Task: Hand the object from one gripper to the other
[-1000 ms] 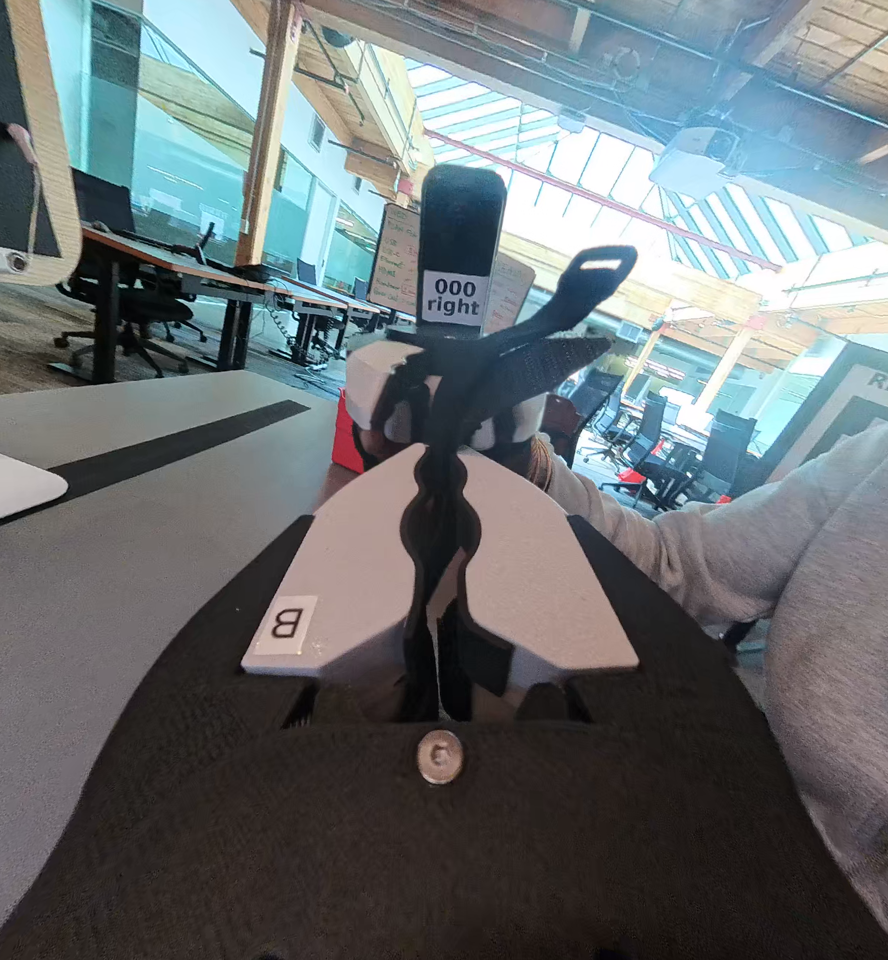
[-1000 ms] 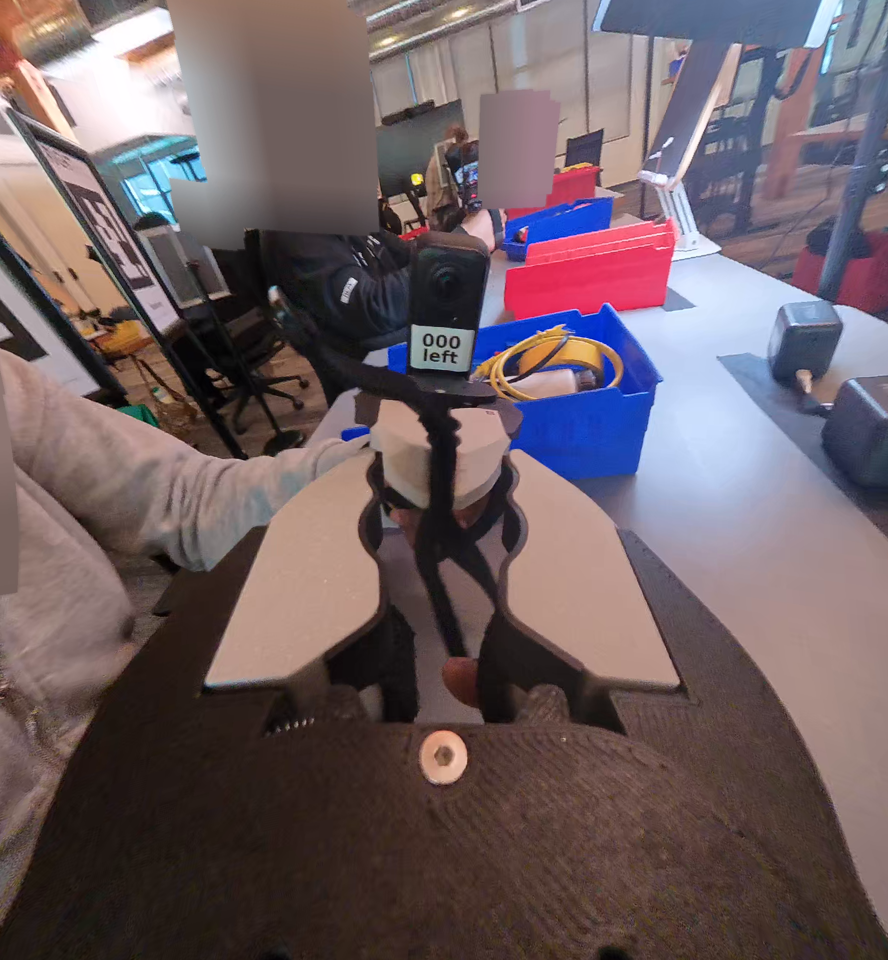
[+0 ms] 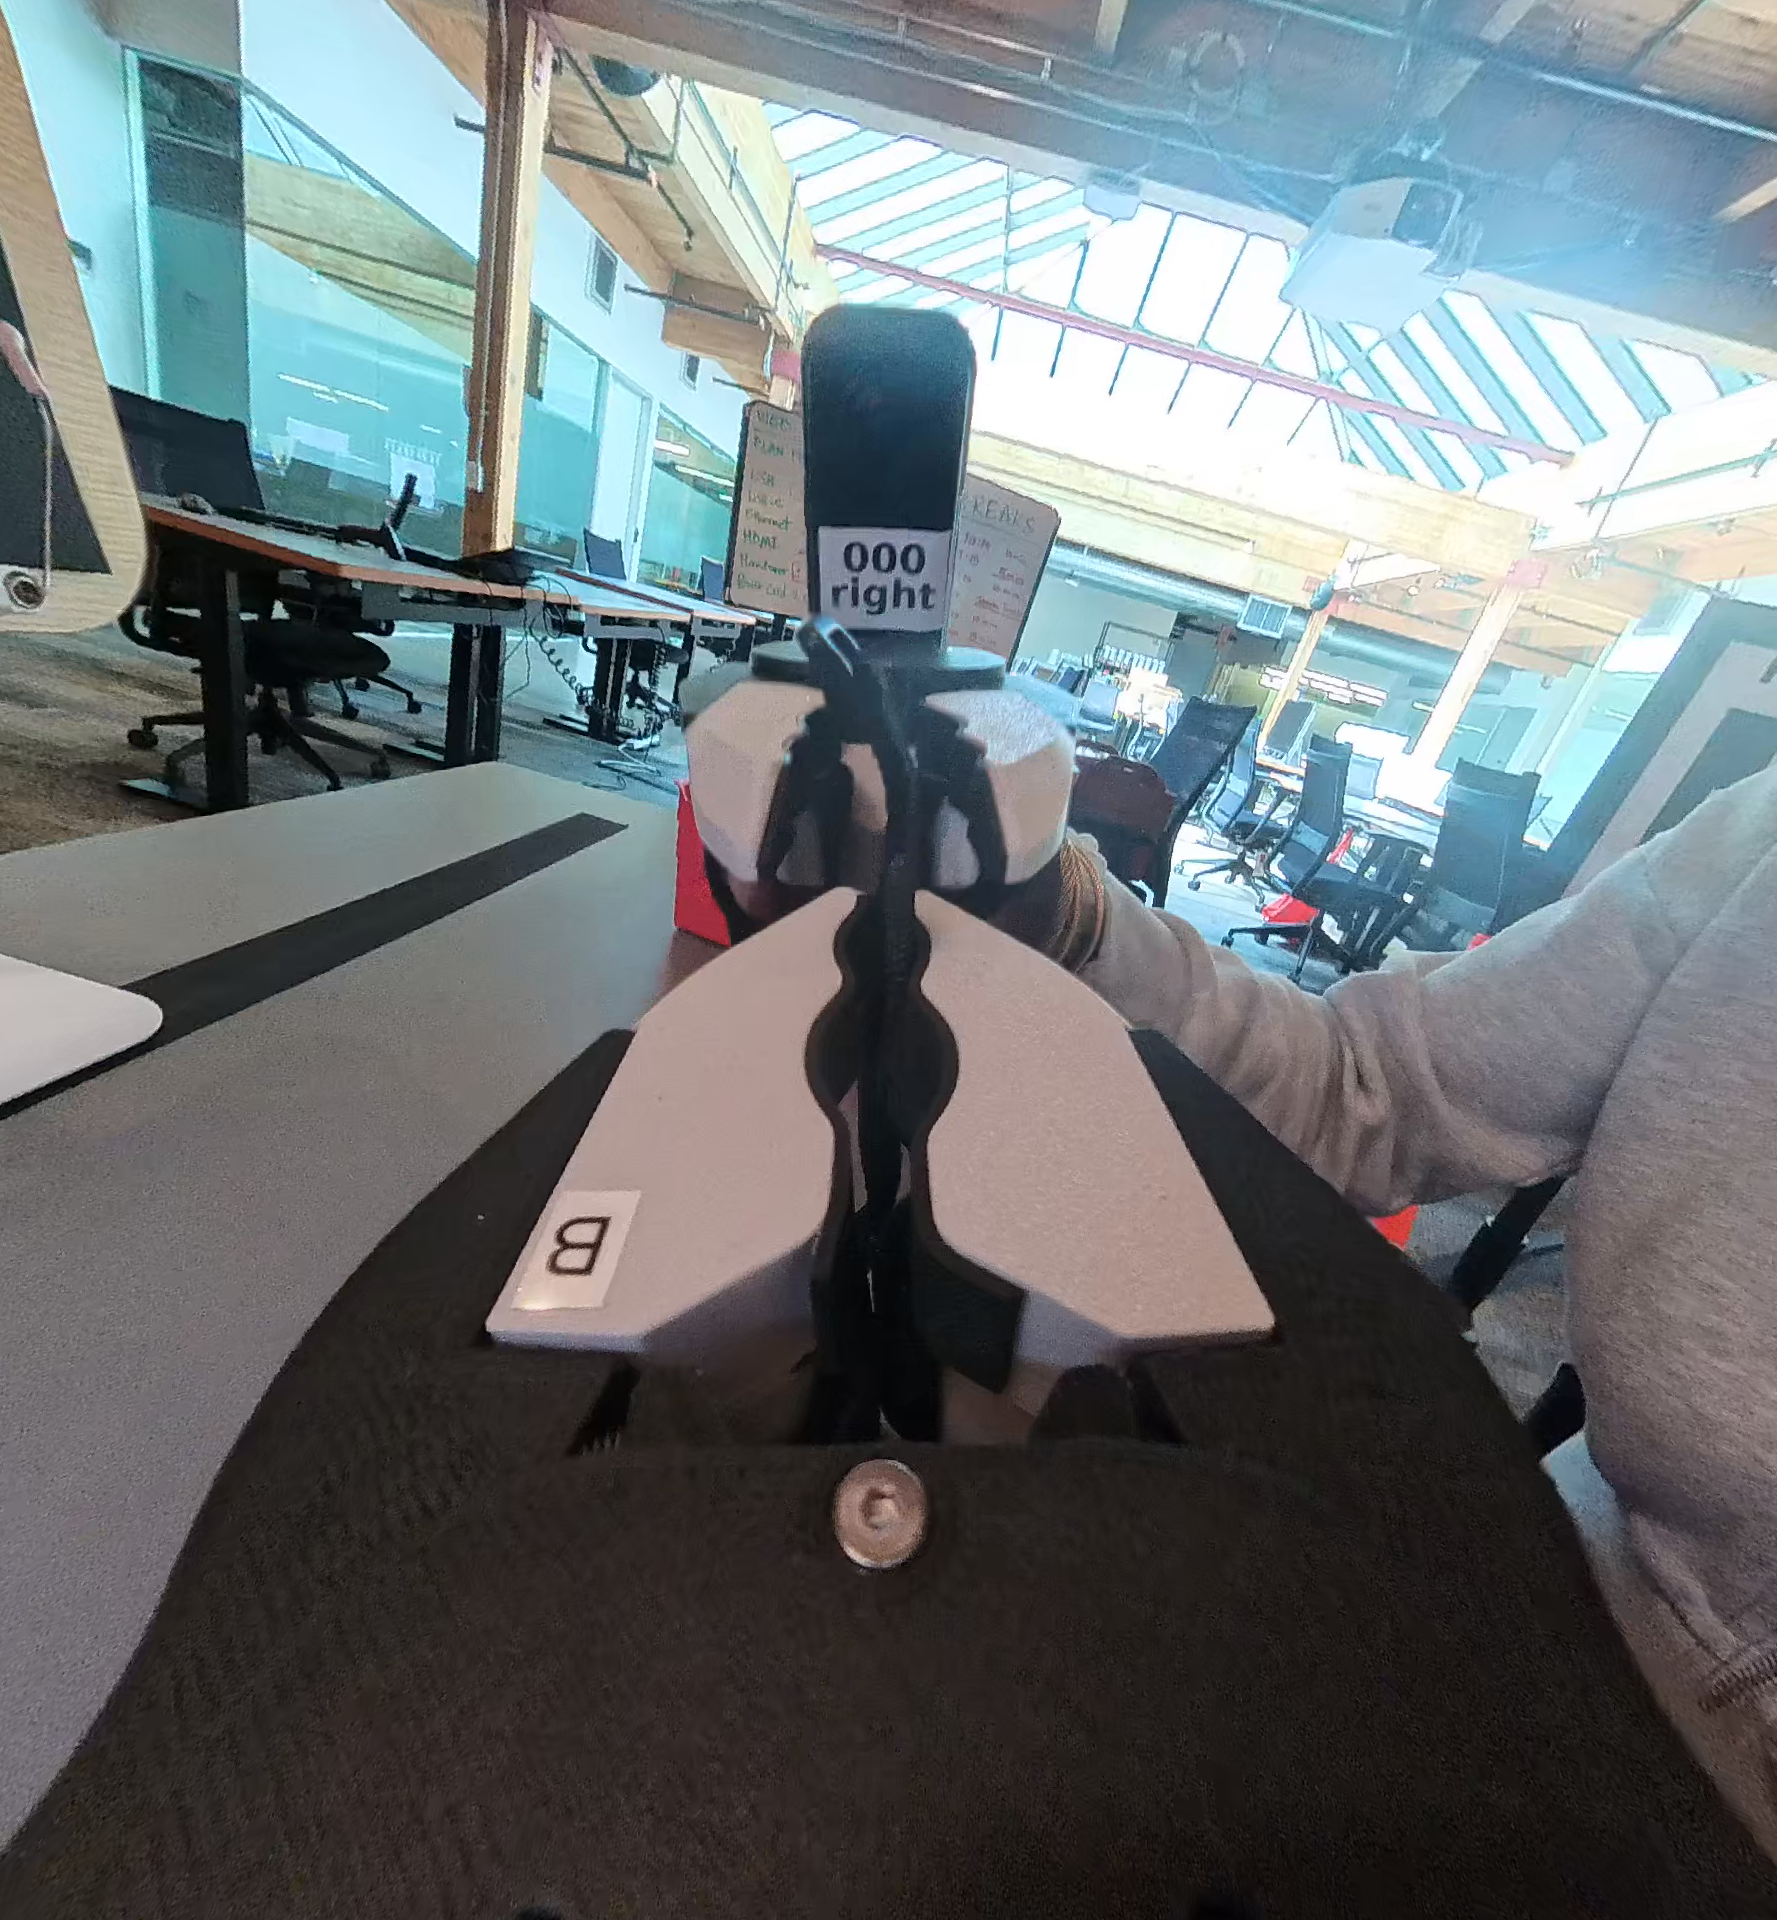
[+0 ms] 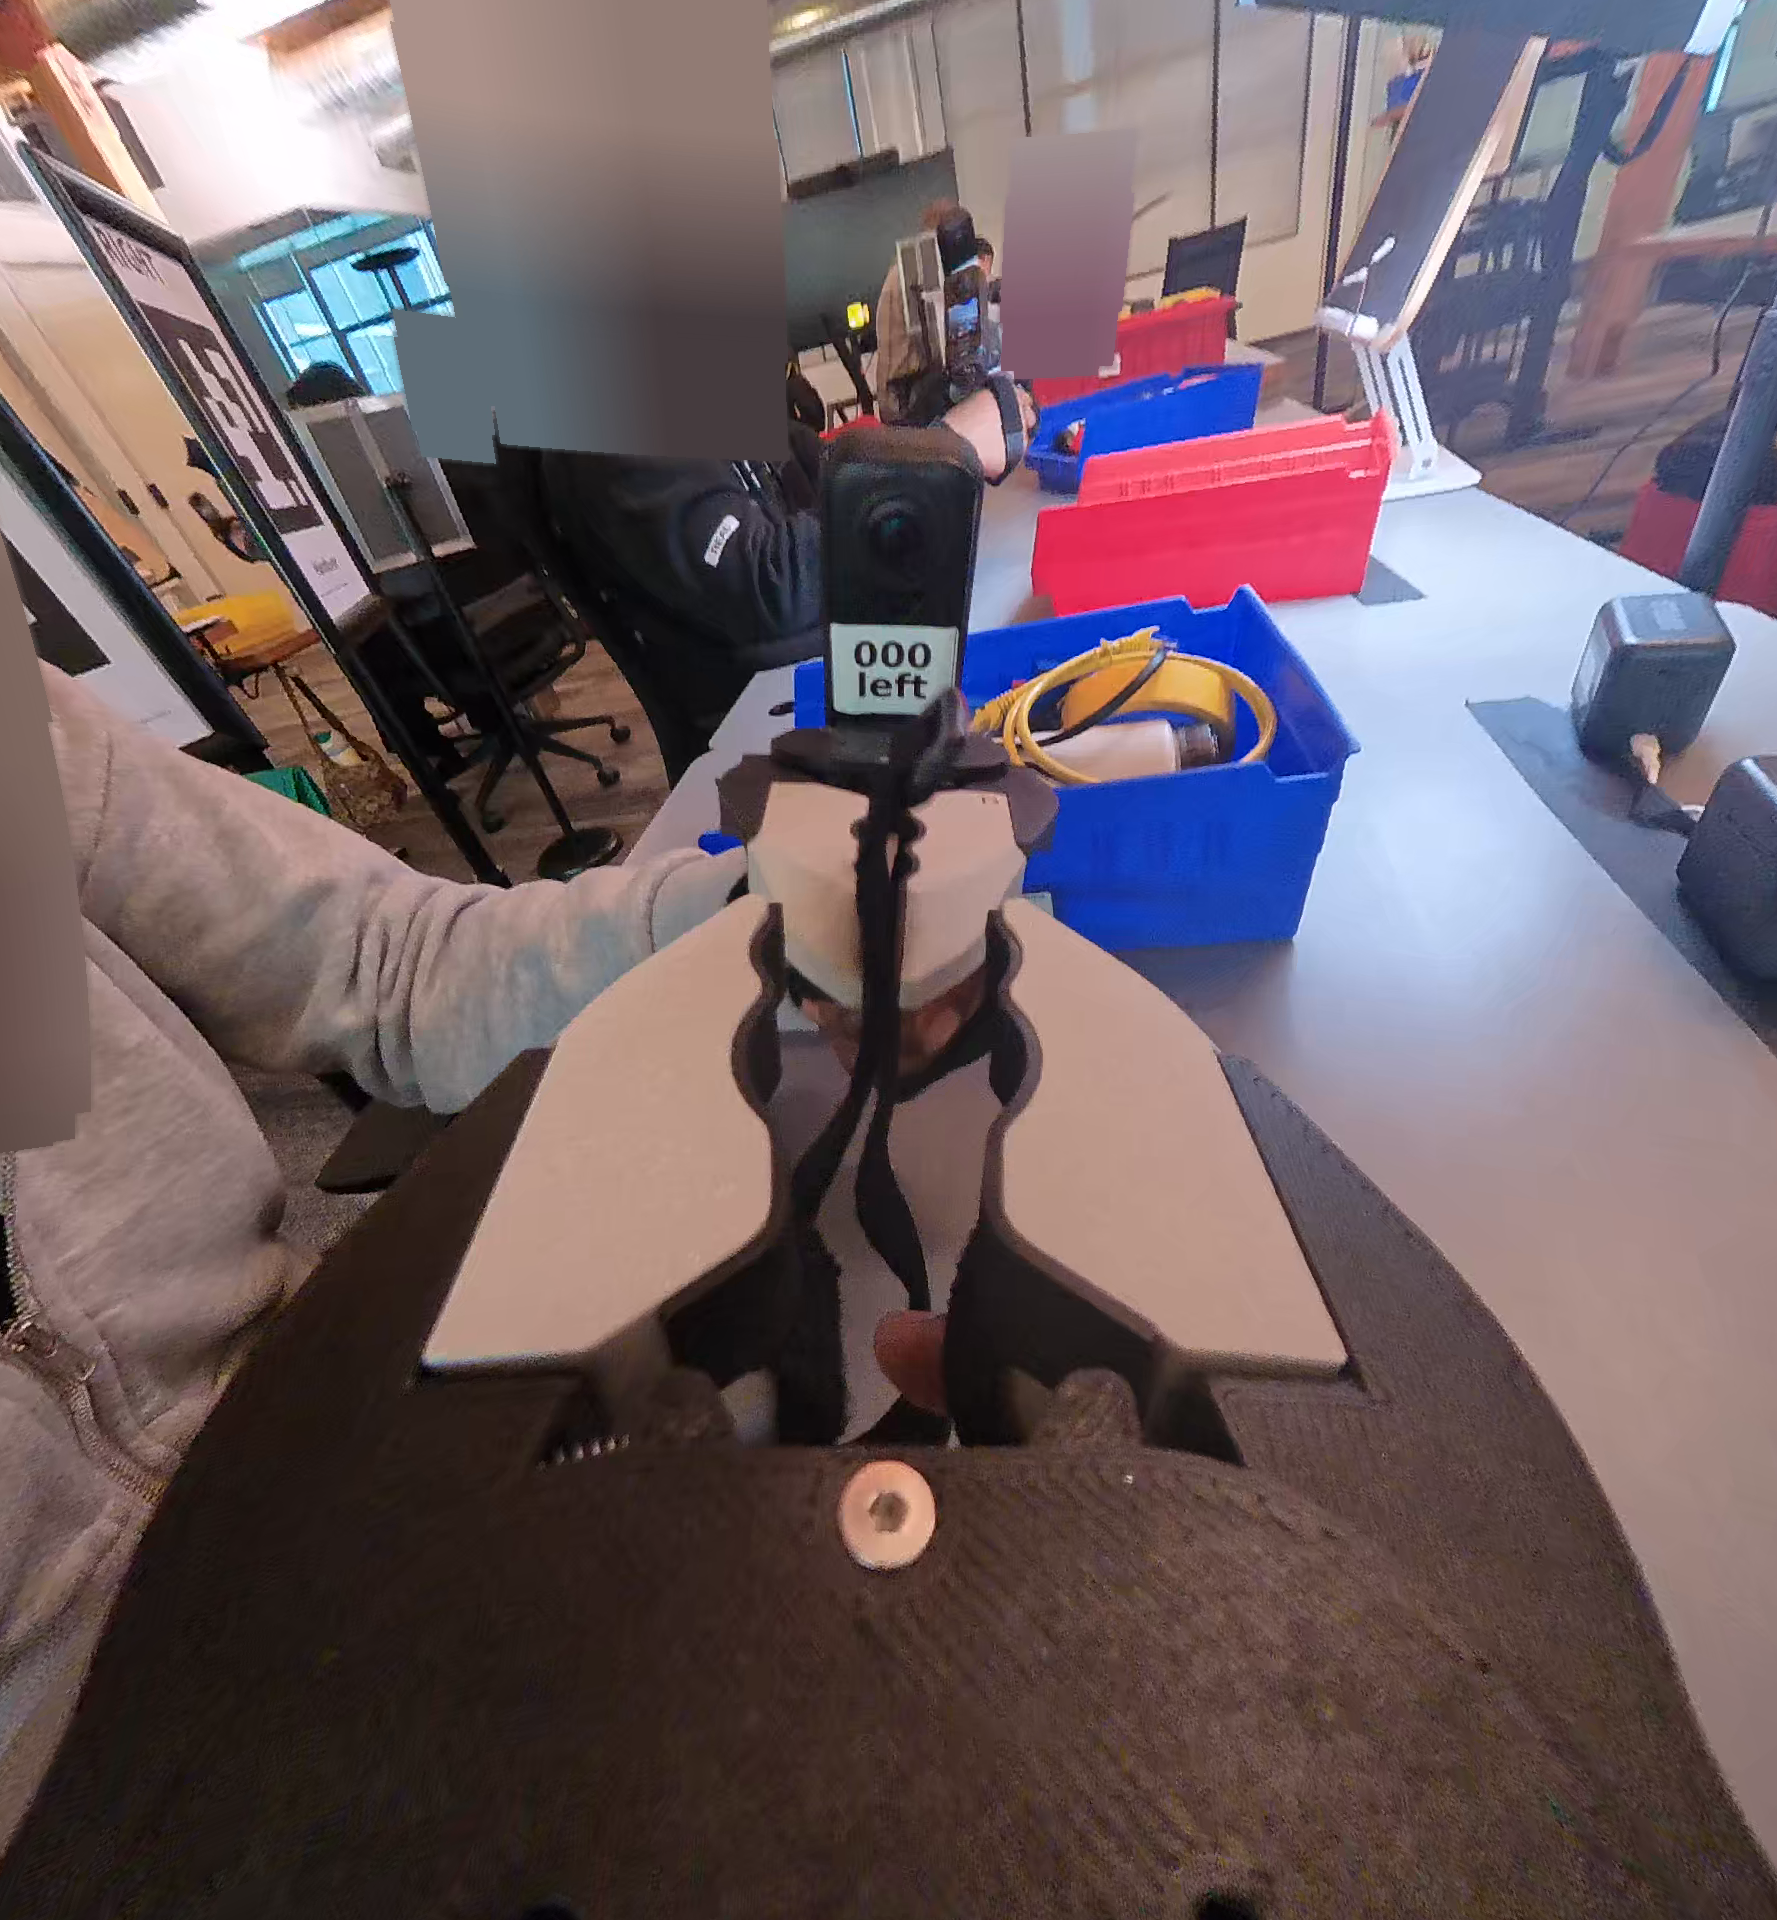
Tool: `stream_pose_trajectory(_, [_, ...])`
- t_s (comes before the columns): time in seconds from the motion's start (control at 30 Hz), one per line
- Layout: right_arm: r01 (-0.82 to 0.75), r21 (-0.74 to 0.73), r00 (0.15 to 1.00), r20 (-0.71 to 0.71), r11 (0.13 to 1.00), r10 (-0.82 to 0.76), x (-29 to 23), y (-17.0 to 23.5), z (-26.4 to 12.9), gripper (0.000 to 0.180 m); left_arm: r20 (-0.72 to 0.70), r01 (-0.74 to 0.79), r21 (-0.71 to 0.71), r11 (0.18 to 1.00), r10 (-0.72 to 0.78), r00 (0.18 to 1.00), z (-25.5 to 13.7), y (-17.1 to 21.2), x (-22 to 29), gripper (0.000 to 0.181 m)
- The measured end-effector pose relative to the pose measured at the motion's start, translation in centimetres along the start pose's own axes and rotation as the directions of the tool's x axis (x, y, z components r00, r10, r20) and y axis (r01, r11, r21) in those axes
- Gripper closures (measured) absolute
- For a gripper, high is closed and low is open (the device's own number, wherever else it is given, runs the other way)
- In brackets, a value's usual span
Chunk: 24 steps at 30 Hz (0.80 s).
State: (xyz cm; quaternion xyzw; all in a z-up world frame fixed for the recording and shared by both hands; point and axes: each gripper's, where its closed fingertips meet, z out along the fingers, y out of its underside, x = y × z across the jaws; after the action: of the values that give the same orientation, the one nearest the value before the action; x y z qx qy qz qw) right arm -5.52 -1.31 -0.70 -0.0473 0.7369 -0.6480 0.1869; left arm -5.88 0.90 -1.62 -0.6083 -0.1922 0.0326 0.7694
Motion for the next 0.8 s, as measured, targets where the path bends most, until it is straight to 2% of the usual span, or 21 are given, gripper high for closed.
stream_pose_trajectory(0.1, [0.014, 0.024, 1.0, -0.002, 1.0, -0.014, -0.2, -0.5, 0.2, 0.149, -0.015, -0.002, -0.044, 0.999, 0.002, 1.0, 0.5, 0.8, 0.3, 0.177])
stream_pose_trajectory(0.17, [0.034, 0.029, 0.999, -0.003, 0.999, -0.034, -0.4, -0.6, 0.2, 0.171, -0.019, -0.003, -0.067, 0.998, 0.002, 1.0, 0.7, 1.3, 0.4, 0.177])
stream_pose_trajectory(0.23, [0.048, 0.009, 0.999, 0.008, 0.999, -0.048, -0.7, -0.4, 0.2, 0.175, -0.006, -0.005, -0.07, 0.998, 0.005, 1.0, 0.7, 1.4, 0.2, 0.176])
stream_pose_trajectory(0.37, [0.057, -0.047, 0.998, 0.001, 0.997, -0.057, -0.5, 0.5, 0.2, 0.175, -0.02, 0.004, -0.029, 1.0, -0.005, 1.0, 0.3, 0.6, 0.4, 0.145])
stream_pose_trajectory(0.43, [0.057, -0.07, 0.998, 0.004, 0.996, -0.057, -0.4, 0.9, 0.4, 0.176, -0.021, 0.006, 0.016, 1.0, -0.006, 1.0, 0.0, -0.2, 0.5, 0.142])
stream_pose_trajectory(0.63, [0.063, -0.134, 0.998, 0.018, 0.989, -0.061, -0.6, 2.0, 1.0, 0.176, -0.018, -0.002, 0.064, 0.998, 0.003, 1.0, -0.3, -1.0, 0.4, 0.172])
stream_pose_trajectory(0.73, [0.045, -0.135, 0.999, 0.005, 0.99, -0.045, -0.4, 2.0, 1.0, 0.174, -0.001, -0.03, 0.058, 0.998, 0.031, 1.0, -0.3, -1.1, 0.4, 0.173])
stream_pose_trajectory(0.8, [0.018, -0.127, 1.0, 0.0, 0.992, -0.018, -0.2, 1.8, 0.9, 0.165, 0.008, -0.049, 0.076, 0.996, 0.049, 0.999, -0.3, -1.3, 0.4, 0.173])
